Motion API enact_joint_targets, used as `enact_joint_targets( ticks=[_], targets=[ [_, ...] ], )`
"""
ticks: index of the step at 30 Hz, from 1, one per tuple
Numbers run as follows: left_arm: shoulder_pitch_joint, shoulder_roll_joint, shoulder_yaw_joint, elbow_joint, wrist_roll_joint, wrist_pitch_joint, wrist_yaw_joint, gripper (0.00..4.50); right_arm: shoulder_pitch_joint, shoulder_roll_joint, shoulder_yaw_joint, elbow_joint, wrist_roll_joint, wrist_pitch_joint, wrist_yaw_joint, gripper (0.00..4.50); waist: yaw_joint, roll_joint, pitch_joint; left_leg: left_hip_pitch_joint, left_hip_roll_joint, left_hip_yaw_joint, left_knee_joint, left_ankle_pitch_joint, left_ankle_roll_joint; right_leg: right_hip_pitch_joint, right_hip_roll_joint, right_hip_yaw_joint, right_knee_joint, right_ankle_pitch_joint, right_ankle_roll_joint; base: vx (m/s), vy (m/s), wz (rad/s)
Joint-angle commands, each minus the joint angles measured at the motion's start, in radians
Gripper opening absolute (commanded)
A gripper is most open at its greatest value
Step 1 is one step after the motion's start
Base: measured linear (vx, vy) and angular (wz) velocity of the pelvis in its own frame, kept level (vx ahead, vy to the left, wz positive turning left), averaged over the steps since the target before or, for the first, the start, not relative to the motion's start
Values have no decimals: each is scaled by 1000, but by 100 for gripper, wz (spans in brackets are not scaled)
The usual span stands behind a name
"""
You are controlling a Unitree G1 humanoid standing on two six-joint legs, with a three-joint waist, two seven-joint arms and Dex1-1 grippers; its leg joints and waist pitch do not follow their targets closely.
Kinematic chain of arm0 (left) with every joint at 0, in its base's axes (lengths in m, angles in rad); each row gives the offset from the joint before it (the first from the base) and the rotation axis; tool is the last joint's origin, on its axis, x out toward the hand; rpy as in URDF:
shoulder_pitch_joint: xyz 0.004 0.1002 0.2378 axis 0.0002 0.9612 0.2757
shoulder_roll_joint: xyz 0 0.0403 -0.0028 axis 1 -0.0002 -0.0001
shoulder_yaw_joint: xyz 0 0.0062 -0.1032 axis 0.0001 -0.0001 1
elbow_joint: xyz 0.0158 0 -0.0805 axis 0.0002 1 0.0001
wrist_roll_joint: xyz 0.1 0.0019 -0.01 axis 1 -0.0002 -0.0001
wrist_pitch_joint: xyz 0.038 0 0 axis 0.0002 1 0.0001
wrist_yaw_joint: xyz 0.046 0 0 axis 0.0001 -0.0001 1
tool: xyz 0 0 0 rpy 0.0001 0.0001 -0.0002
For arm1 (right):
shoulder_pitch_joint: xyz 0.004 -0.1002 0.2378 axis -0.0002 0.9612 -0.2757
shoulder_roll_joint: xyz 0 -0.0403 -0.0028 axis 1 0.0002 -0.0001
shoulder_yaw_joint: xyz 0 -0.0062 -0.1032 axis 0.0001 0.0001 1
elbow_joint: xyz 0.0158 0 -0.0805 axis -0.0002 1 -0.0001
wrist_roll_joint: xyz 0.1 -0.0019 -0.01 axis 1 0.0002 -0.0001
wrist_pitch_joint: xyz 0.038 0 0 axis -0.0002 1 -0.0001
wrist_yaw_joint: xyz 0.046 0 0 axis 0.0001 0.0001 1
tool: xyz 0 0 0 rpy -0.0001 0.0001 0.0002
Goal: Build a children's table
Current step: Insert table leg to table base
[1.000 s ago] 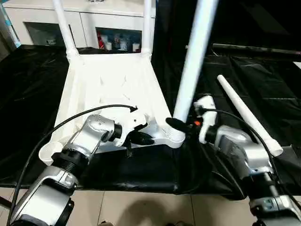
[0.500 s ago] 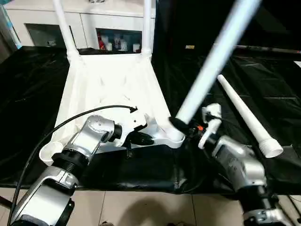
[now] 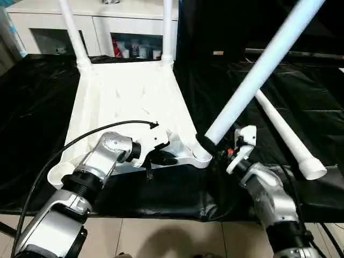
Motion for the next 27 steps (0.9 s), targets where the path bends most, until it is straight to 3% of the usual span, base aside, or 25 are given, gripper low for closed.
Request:
enact_joint_targets(
  ticks=[1, 4, 7, 9, 10, 11, 14, 15, 16, 19, 20, 22, 27],
  targets=[
    [-43, 12, 51, -4, -9, -23, 29, 0, 48, -22, 13, 53, -64, -2, -22, 193, 3, 12, -65, -3, -16, 11, -77, -319, 29, 64, -28, 23, -96, -447, -134, 0, 0, 0],
    [-43, 8, 53, 1, -9, -28, 29, 0, 62, -26, 23, 48, -93, -32, -46, 193, 3, 13, -64, -1, -17, 10, -77, -329, 29, 60, -28, 22, -103, -497, -111, 0, 0, 0],
    [-43, 6, 53, 4, -6, -32, 30, 0, 60, -35, 44, 24, -107, -17, -46, 193, 1, 4, -63, -3, -17, 11, -77, -323, 35, 60, -27, 22, -104, -511, -101, 0, 0, 0],
    [-43, 6, 52, 4, -4, -34, 31, 0, 53, -44, 61, 14, -122, -6, -43, 193, 1, 6, -64, -4, -16, 10, -78, -315, 36, 59, -27, 23, -103, -508, -97, 0, 0, 0],
    [-42, 5, 51, 4, -3, -36, 32, 0, 49, -49, 70, 9, -128, -6, -36, 193, -2, -6, -64, -5, -16, 12, -77, -314, 39, 58, -26, 22, -104, -509, -95, 0, 0, 0],
    [-40, 5, 50, 4, 0, -39, 33, 0, 44, -54, 82, 2, -134, 3, -26, 193, -2, -10, -63, -7, -16, 13, -76, -307, 43, 58, -26, 23, -104, -516, -91, 0, 0, 0],
    [-23, 5, 45, -8, 2, -42, 36, 0, 14, -67, 115, -21, -139, 63, 5, 193, -2, -19, -61, -6, -16, 14, -75, -298, 49, 54, -28, 23, -107, -557, -73, 0, 0, 0],
    [-19, 5, 44, -12, 2, -42, 35, 0, 6, -71, 120, -22, -139, 74, 13, 193, -1, -16, -61, -6, -17, 13, -75, -298, 47, 55, -29, 22, -107, -567, -68, 0, 0, 0],
    [-14, 5, 43, -19, 0, -40, 32, 0, -5, -77, 127, -22, -141, 89, 25, 193, -1, -23, -60, -6, -17, 12, -74, -297, 47, 54, -30, 21, -108, -587, -59, 0, 0, 0],
    [-2, 8, 40, -32, -3, -43, 20, 0, -25, -88, 140, -26, -132, 133, 55, 193, -3, -26, -60, -6, -17, 12, -74, -305, 42, 51, -30, 20, -112, -609, -42, 0, 0, 0],
    [8, 12, 37, -48, -9, -43, 4, 0, -44, -104, 158, -28, -120, 179, 96, 193, -2, -32, -61, -6, -17, 11, -74, -300, 43, 51, -31, 20, -110, -610, -40, 0, 0, 0],
    [14, 15, 37, -59, -12, -40, -7, 0, -58, -115, 165, -27, -104, 223, 128, 193, 0, -33, -62, -6, -15, 12, -74, -292, 46, 50, -33, 22, -109, -597, -41, 0, 0, 0],
    [22, 22, 33, -68, -14, -50, -28, 0, -89, -135, 172, 6, -94, 258, 188, 193, -2, -36, -62, -8, -12, 13, -76, -282, 43, 51, -33, 23, -105, -562, -55, 0, 0, 0]
  ],
)
